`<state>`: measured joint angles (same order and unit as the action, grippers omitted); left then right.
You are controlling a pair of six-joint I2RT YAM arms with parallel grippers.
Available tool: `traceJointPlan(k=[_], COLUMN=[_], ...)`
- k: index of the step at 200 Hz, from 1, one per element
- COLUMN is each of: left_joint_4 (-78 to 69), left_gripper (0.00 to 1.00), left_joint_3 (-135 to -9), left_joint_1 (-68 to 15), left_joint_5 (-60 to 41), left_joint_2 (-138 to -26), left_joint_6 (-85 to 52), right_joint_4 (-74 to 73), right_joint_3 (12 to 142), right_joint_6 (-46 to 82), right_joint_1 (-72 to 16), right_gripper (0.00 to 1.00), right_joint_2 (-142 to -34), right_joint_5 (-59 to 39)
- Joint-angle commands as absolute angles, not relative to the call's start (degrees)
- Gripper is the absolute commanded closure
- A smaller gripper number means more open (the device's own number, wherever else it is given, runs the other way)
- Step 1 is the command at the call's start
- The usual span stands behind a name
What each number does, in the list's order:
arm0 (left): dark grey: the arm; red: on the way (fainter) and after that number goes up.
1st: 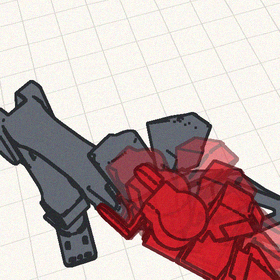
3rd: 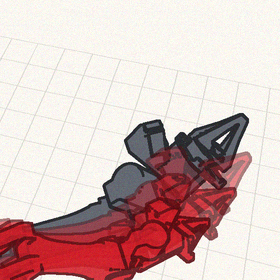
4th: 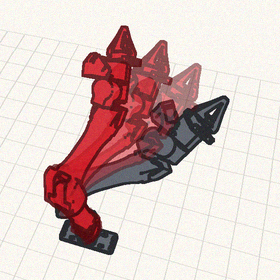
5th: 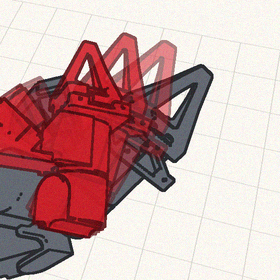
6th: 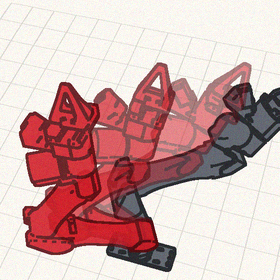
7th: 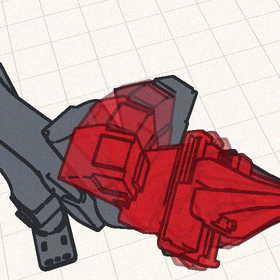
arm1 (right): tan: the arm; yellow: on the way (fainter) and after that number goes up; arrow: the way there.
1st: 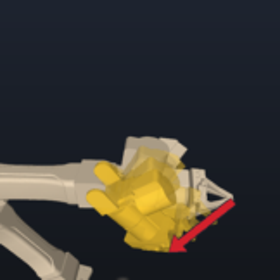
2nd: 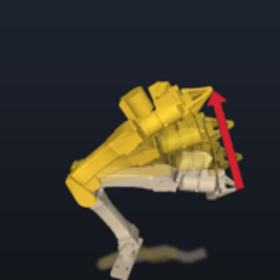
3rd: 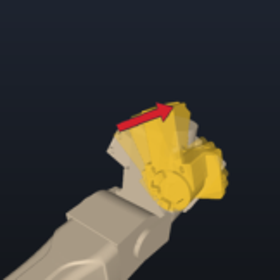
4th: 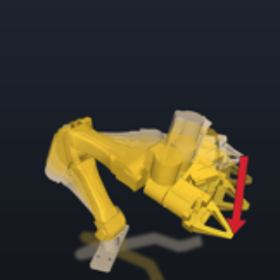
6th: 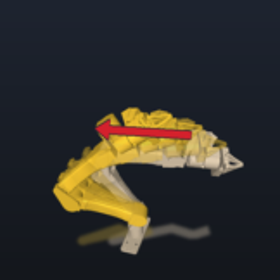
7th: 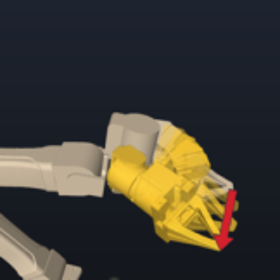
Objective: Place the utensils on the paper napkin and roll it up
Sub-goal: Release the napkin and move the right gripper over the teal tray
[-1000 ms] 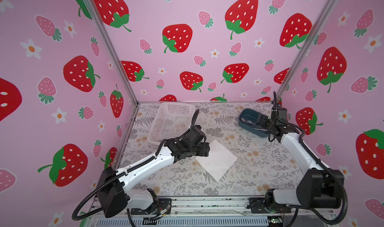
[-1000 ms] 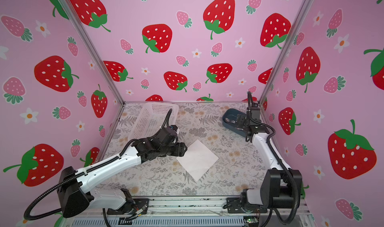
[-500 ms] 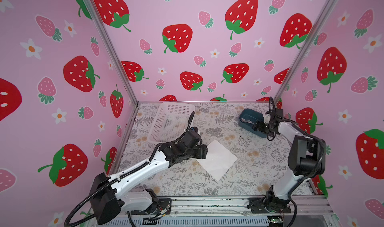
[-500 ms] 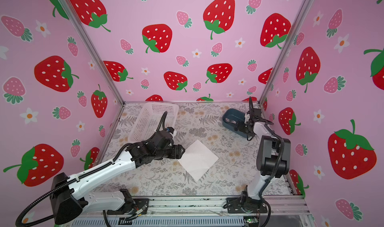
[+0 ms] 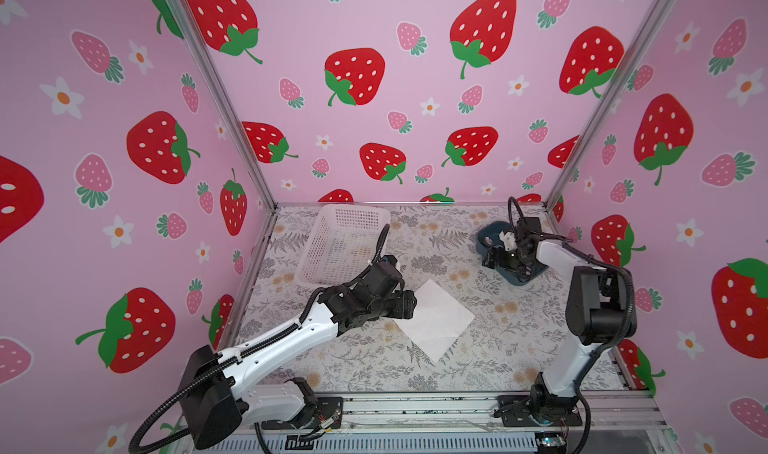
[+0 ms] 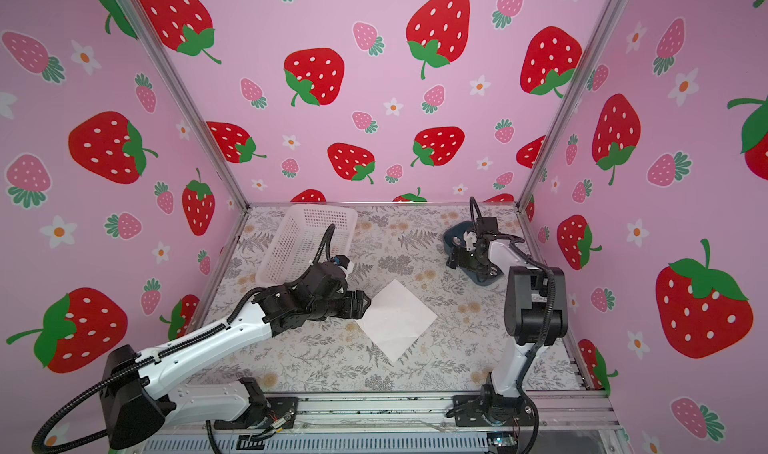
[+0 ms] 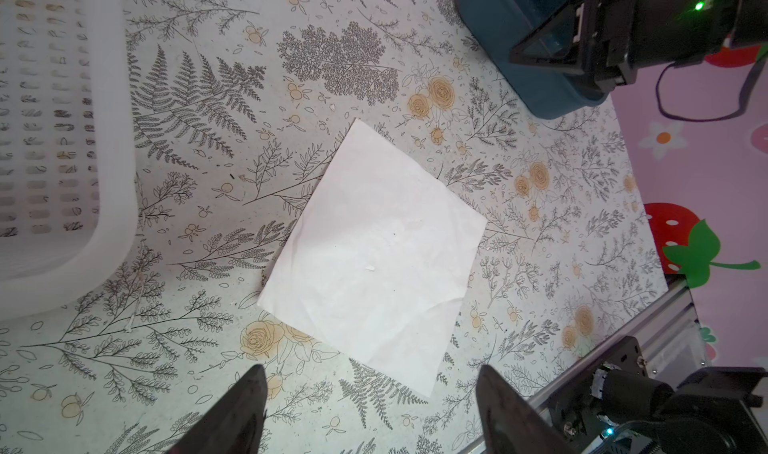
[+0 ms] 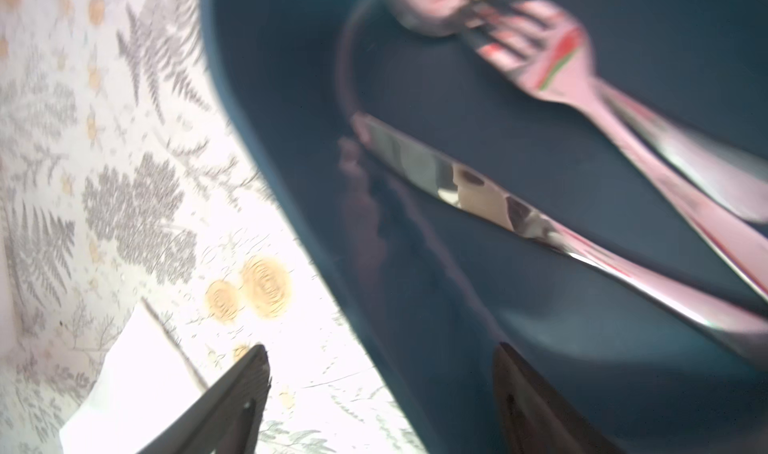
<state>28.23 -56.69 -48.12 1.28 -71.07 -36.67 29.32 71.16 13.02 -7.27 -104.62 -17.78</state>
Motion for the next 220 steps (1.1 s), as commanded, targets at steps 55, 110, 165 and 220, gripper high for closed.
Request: traceJointPlan(k=[55,110,165,220], left_joint_4=[27.6,28.2,28.3,27.9], left_gripper=[0.20,0.20,0.20,0.22], left_joint_3=[-56.0,-56.0,-55.8,-56.2], left_joint_1=[-48.1,-48.0,-47.9,-47.8], left_joint_5=[1.6,2.1,3.5,4.0], left_joint_2=[-70.8,-69.9,-69.8,-69.9], left_joint_6=[-37.2,-37.2,-36.9,-36.5], right_joint_4=[28.8,27.2,32.0,35.3], right_joint_3=[67.1,68.3,70.8,73.9], right_joint_6=[17.7,19.3,16.7,14.1], right_joint_1=[-19.7,-19.9,-12.6,-11.4], right_gripper=[0.21,0.19,0.41,0.65], right_joint_2=[-100.4,-93.3,-96.3,-104.4], right_joint_5=[-20.7,-8.1,0.7,-3.7])
